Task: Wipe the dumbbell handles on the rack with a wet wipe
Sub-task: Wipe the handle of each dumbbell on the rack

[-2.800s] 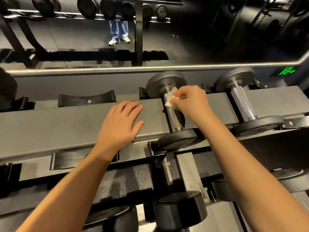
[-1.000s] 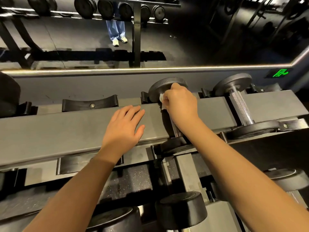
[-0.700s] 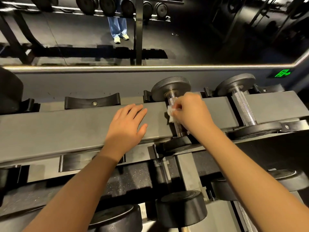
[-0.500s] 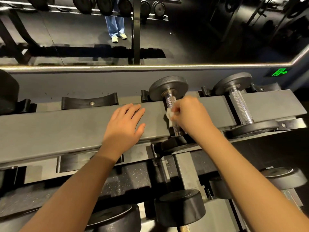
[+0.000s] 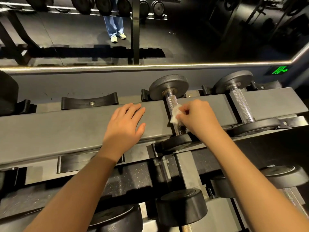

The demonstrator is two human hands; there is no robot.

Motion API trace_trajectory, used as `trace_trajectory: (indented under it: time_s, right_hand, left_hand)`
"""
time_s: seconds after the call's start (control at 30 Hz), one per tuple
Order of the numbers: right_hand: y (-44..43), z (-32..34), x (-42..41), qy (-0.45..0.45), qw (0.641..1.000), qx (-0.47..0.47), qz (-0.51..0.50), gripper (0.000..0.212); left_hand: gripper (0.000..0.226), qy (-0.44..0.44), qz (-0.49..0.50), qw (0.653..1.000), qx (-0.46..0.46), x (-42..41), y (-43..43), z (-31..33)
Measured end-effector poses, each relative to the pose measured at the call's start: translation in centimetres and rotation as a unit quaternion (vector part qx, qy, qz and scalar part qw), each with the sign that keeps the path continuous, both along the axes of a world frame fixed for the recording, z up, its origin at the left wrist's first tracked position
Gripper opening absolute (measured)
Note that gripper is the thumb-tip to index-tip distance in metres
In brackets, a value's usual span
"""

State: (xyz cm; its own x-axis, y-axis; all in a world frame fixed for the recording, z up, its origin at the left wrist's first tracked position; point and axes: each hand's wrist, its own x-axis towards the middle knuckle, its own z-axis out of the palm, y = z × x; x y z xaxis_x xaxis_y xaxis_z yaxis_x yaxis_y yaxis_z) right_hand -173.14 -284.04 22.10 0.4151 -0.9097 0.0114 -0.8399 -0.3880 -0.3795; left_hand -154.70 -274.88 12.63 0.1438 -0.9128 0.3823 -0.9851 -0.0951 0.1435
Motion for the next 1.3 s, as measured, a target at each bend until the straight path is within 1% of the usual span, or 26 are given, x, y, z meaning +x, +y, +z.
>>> trace_trajectory:
  time_s: [0.03,0.07,0.17,0.23,0.3,0.33,0.43,0.53,0.57,0.63,0.7,0.8,0.87,0.93,1.07,1.13,1.2,1.23,1.3]
  right_hand:
    - [0.2,0.0,-0.4,0.001,1.000,0.012,-0.007,0.014]
    - [0.3,0.0,-0.7,-0.021,0.999,0.022,-0.015,0.013]
    - [-1.0,-0.1,0.3,-0.152,0.987,0.043,-0.042,0.011]
    - [-2.3,-0.1,1.7,-0.210,0.976,0.033,-0.044,0.017]
    - [-3.3,-0.1,2.5,-0.240,0.969,0.025,-0.048,0.018]
    - [-3.5,-0.1,2.6,-0.239,0.969,0.029,-0.051,0.017]
    - [-2.5,-0.4,1.1,-0.185,0.979,0.058,-0.056,0.013]
    - [-0.7,0.4,-1.2,-0.095,0.988,0.116,-0.045,0.017]
    - [-0.3,0.7,-1.6,-0.059,0.989,0.131,-0.032,0.014]
    - [-0.1,1.2,-1.2,-0.011,0.992,0.124,-0.018,0.008]
    - [-0.4,0.8,0.1,-0.037,0.997,0.067,-0.017,0.009]
    - [-1.3,-0.2,2.7,-0.116,0.993,-0.034,-0.009,0.010]
    - [-2.3,-0.5,4.1,-0.136,0.988,-0.070,-0.015,0.012]
    - [-2.9,-0.3,4.6,-0.119,0.990,-0.075,-0.030,0.015]
    - [-1.6,-0.1,3.9,-0.033,0.997,-0.074,-0.005,0.015]
    - [0.0,-0.1,2.6,0.037,0.998,-0.059,0.002,0.017]
    - [1.3,0.0,1.2,0.093,0.995,-0.026,0.006,0.013]
    - [1.6,0.0,0.8,0.100,0.995,-0.010,0.005,0.011]
    - [1.3,0.1,0.9,0.069,0.998,0.001,-0.005,0.010]
  left_hand:
    - [0.050,-0.001,-0.001,1.000,-0.002,0.0,0.0,0.0]
    - [0.050,-0.002,-0.002,1.000,-0.004,0.0,0.0,0.0]
    - [0.049,-0.006,-0.003,1.000,-0.007,0.0,-0.1,0.0]
    - [0.048,-0.007,-0.005,1.000,-0.011,0.0,-0.1,-0.1]
    - [0.048,-0.006,-0.006,1.000,-0.017,0.0,0.0,-0.1]
    - [0.047,-0.007,-0.007,1.000,-0.021,0.0,-0.1,-0.1]
    - [0.047,-0.007,-0.009,1.000,-0.029,0.0,0.0,-0.2]
    - [0.047,-0.006,-0.008,0.999,-0.032,0.0,0.0,-0.2]
    - [0.047,-0.004,-0.009,0.999,-0.034,0.0,0.0,-0.2]
    - [0.046,-0.002,-0.011,0.999,-0.039,0.0,0.0,-0.3]
    - [0.046,-0.002,-0.011,0.999,-0.037,0.0,0.0,-0.2]
    - [0.046,-0.005,-0.012,0.999,-0.031,-0.1,-0.1,-0.1]
    - [0.047,-0.005,-0.007,1.000,-0.024,-0.1,-0.1,0.0]
    - [0.048,-0.004,-0.002,1.000,-0.018,-0.1,-0.2,0.0]
    - [0.049,-0.006,-0.005,1.000,-0.014,0.0,-0.2,-0.2]
    - [0.049,-0.006,-0.005,1.000,-0.019,-0.1,-0.3,-0.3]
    - [0.048,-0.004,-0.007,1.000,-0.027,0.0,-0.3,-0.3]
    - [0.047,-0.003,-0.008,0.999,-0.032,0.0,-0.2,-0.4]
    - [0.046,-0.001,-0.011,0.999,-0.040,0.0,-0.2,-0.4]
